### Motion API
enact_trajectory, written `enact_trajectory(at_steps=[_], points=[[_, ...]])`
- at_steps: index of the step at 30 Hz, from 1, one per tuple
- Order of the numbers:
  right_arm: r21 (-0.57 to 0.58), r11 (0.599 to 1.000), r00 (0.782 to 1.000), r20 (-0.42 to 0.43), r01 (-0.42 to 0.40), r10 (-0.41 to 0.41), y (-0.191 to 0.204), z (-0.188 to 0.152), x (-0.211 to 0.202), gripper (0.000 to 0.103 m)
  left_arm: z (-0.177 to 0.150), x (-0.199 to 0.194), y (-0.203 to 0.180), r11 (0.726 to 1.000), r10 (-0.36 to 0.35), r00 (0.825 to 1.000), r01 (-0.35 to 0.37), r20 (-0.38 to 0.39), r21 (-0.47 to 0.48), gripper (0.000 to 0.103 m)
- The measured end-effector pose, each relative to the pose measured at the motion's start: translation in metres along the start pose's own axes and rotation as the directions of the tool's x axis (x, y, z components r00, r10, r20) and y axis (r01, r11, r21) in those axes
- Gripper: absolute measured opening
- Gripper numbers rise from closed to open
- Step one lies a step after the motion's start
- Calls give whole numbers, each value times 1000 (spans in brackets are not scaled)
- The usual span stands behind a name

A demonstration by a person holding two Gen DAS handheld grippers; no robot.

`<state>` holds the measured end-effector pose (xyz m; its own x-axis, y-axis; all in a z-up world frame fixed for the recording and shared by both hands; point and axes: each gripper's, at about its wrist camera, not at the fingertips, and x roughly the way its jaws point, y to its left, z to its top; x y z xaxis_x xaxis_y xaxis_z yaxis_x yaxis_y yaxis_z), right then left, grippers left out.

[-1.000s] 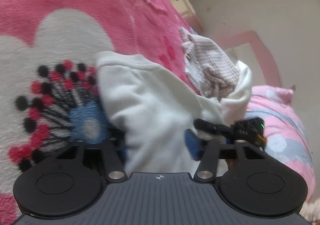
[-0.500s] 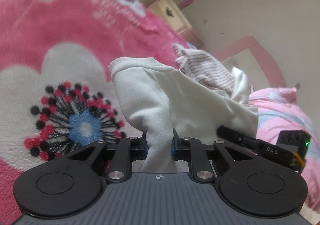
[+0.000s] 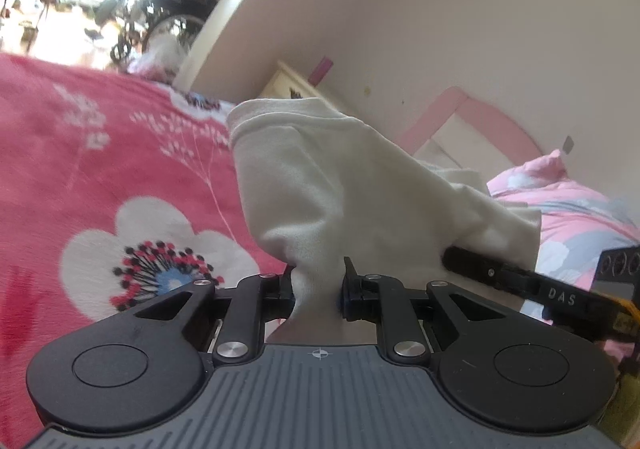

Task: Fold clothes
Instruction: 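Grasp the folded shirt's other end with the right gripper while the left gripper holds its edge, then carry the folded white shirt with both grippers to the clothes stack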

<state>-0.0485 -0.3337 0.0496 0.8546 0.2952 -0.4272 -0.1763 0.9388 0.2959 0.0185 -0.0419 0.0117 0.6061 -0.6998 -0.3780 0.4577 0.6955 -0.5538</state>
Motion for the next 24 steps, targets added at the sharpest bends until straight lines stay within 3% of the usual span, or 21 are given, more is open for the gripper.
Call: enact_trajectory(at_steps=[8,13,15,18,22,24], points=[[-19,990,988,68,-139,140,70,3,-21,22,20,-95,8,995,94,989,-96,117,11,16],[-5,945,943,75,-326,325,126,14,-14,22,37,-172,23,979,201,958,-201,203,-25,16],[3,913,910,68,-409,408,150,18,-9,22,44,-207,29,967,253,939,-249,234,-47,16],[31,843,844,37,-536,535,188,25,5,22,53,-257,36,940,339,900,-333,275,-69,16],[110,725,728,-14,-680,685,238,30,38,22,60,-315,42,881,467,820,-465,331,-89,16],[144,678,681,-39,-721,731,263,29,57,22,63,-334,53,845,528,780,-521,337,-120,16]])
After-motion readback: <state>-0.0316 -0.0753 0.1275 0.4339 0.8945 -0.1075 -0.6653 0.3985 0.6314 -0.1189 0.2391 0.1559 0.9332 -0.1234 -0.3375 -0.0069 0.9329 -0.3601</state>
